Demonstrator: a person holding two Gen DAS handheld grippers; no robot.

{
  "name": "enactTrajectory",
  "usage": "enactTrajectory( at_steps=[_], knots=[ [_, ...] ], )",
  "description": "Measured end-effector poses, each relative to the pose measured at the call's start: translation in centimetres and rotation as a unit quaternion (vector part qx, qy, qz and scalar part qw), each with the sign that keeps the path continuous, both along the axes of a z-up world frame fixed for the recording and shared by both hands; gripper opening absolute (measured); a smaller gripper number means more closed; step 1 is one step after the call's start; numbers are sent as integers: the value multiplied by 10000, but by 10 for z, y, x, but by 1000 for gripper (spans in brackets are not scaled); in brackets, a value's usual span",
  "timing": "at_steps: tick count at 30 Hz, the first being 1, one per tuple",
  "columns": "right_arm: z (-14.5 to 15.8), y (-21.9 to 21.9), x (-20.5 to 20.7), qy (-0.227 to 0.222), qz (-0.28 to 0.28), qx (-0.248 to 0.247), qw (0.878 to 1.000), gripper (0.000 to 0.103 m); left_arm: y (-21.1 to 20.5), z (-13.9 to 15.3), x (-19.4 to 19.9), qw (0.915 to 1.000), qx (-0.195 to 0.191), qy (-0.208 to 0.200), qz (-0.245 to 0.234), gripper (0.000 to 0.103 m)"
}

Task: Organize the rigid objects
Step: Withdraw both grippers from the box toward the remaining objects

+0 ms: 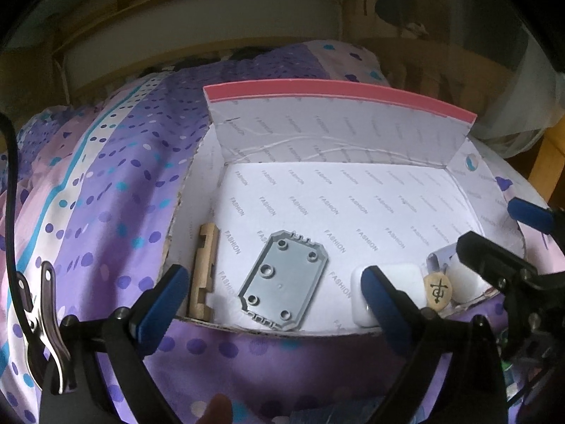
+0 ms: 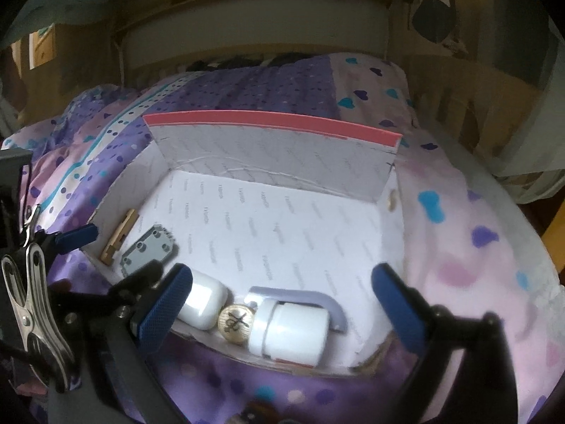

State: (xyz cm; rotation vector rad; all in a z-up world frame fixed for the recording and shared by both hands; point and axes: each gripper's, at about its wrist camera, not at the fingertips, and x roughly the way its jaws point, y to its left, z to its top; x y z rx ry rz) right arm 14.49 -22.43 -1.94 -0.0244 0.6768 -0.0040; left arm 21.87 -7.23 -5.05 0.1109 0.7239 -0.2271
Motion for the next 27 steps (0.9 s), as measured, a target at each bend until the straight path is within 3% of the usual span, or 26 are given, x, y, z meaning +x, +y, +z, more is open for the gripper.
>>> enactTrajectory(
  at_steps=[16, 22, 27],
  knots=[
    [3, 5, -32, 18, -102, 100, 9999, 103, 14, 17, -29, 9996, -216, 15, 171, 100],
    [7, 5, -44, 10, -183, 213, 9996, 103, 18, 21, -54, 9997, -137, 126, 126, 100],
    [13, 0, -58, -16, -257, 423, 9988, 103, 19, 29, -76, 9998, -209, -23, -4, 100]
  ],
)
